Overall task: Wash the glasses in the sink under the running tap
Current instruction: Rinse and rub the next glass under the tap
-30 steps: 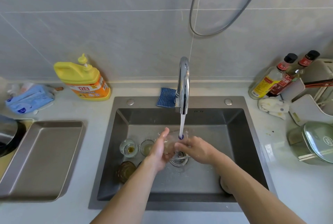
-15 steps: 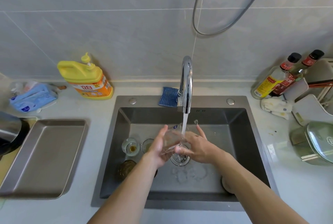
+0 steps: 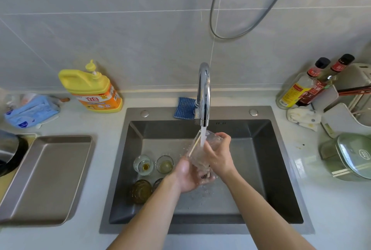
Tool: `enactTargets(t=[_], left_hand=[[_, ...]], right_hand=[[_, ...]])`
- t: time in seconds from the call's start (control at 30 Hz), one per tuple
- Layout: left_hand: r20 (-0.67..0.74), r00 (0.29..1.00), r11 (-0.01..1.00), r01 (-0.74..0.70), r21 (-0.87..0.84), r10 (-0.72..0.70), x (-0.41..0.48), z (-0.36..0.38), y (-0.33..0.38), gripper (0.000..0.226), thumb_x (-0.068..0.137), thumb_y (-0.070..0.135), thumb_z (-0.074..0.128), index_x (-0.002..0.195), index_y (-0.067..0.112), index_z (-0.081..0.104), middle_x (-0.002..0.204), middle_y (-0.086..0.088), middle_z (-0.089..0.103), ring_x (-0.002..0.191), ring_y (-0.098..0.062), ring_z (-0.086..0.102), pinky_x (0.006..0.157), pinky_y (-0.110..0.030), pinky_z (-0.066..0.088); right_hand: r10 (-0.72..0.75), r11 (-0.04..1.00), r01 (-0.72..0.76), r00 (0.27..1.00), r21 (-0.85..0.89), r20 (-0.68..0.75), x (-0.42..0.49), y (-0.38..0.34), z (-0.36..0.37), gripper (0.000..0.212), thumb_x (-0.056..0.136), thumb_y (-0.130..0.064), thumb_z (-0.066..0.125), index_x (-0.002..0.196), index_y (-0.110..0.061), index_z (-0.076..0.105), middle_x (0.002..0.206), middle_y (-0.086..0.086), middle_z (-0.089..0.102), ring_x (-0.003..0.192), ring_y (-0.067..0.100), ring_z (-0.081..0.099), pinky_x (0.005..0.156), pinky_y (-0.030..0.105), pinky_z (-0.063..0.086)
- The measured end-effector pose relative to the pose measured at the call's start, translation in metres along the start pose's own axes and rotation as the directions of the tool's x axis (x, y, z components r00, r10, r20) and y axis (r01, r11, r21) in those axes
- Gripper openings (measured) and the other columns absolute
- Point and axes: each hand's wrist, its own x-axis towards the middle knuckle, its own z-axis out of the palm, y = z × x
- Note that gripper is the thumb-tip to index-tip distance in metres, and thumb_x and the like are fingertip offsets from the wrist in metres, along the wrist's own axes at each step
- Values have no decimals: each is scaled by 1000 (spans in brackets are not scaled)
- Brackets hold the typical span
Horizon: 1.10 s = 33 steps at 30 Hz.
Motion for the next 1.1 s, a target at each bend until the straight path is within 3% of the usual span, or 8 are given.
enactTargets(t=[0.17, 0.33, 0.43, 0.63, 0.8, 0.9, 1.0, 1.1], left_hand=[[-273, 935, 961, -261, -97, 226, 10, 2, -2, 70, 109, 58, 23, 118, 10, 74, 116, -18, 77, 121, -38, 67, 116, -56, 40], [-342, 881, 945, -304, 118, 326, 11, -3, 1, 66, 101, 64, 46, 124, 6, 64, 113, -21, 76, 111, -37, 71, 110, -54, 46], [-322, 865, 921, -335, 200, 385, 17, -1, -4, 64, 87, 51, 74, 136, 16, 52, 115, -19, 76, 110, -39, 72, 107, -60, 49], [-330, 905, 962, -268, 46, 268, 13, 1, 3, 60, 105, 56, 42, 120, 6, 70, 105, -19, 79, 92, -33, 76, 84, -43, 60], [-224, 970, 989, -118, -89, 96, 8, 9, -3, 58, 98, 53, 48, 108, 4, 78, 103, -15, 76, 84, -25, 69, 79, -31, 56], [-213, 974, 997, -74, -2, 72, 5, 14, -2, 39, 95, 42, 50, 95, 12, 75, 84, -10, 70, 67, -20, 63, 61, -27, 50], [-291, 949, 992, -122, 18, 122, -3, 24, 1, 44, 105, 43, 44, 113, 8, 70, 111, -20, 72, 103, -33, 67, 97, -44, 54], [-429, 843, 934, -215, 285, 325, 35, 7, -5, 73, 96, 79, 32, 122, 18, 63, 126, -14, 68, 112, -30, 67, 102, -52, 54]], right_hand=[[88, 939, -99, 995, -331, -48, -1, -3, 2, 67, 95, -78, 31, 104, -14, 50, 93, 5, 68, 88, 27, 68, 83, 39, 52], [234, 954, -233, 972, -190, -18, -7, 0, -13, 77, 99, -71, 41, 87, -1, 70, 59, 12, 71, 43, 21, 63, 42, 27, 49], [260, 952, -249, 965, -179, 39, -12, 8, -23, 75, 103, -66, 37, 91, -1, 72, 53, 11, 64, 38, 19, 55, 37, 23, 41], [-23, 929, 110, 971, -354, 240, -12, 24, -38, 34, 93, -61, 62, 112, -33, 62, 100, -1, 74, 80, 9, 73, 74, 33, 60], [-99, 995, 91, 973, 46, 209, -12, 37, -16, 90, 86, -30, 84, 149, -38, 19, 147, -7, 49, 128, 13, 62, 105, 39, 54], [-7, 993, -11, 988, 115, 154, -5, 29, -4, 90, 77, -41, 90, 146, -35, 32, 139, 1, 58, 120, 20, 67, 96, 43, 60], [12, 1000, -10, 993, -16, 117, 1, 24, 3, 85, 75, -60, 84, 138, -34, 33, 124, 4, 67, 110, 22, 72, 90, 44, 63], [-45, 982, 70, 989, -178, 141, 9, 10, 8, 70, 92, -43, 74, 143, -18, 33, 115, -2, 62, 108, 24, 72, 72, 28, 62]])
